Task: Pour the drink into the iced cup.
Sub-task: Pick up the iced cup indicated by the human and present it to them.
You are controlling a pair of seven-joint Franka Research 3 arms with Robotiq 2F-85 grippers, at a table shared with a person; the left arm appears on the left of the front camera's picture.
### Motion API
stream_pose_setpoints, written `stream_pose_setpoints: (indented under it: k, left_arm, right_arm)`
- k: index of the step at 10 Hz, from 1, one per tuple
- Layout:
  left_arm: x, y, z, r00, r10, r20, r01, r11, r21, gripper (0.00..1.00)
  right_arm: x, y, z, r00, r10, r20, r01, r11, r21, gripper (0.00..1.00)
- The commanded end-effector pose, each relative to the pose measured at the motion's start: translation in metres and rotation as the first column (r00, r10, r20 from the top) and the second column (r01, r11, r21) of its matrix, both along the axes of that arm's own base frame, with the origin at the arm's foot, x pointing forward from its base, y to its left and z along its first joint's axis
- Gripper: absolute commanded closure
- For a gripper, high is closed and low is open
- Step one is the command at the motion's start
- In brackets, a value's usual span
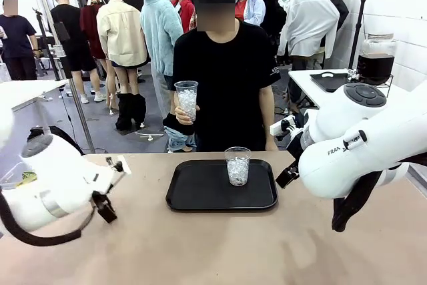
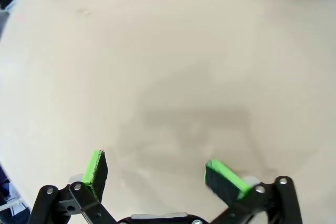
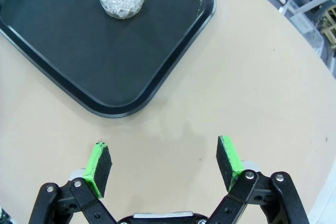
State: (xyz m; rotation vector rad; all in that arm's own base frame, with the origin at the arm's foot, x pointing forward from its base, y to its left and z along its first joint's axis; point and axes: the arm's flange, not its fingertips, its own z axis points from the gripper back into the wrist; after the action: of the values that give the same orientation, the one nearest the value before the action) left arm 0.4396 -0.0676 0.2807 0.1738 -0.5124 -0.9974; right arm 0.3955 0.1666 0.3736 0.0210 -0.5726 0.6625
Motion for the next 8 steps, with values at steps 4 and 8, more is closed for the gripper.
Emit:
stream_pose_setpoints:
  k: [4, 8]
  left_arm:
    - [0.0, 0.0, 0.0, 1.0, 0.0, 0.0, 0.0, 1.0, 0.0, 0.0]
    - [-0.01, 0.025, 0.085, 0.972, 0.179, 0.153, -0.148, 0.969, -0.195, 0.0]
  right_arm:
    - [-0.001, 0.001, 0.0, 1.0, 0.001, -0.001, -0.001, 1.0, 0.001, 0.0]
    - [-0.001, 0.001, 0.0, 1.0, 0.001, -0.001, -0.001, 1.0, 0.001, 0.0]
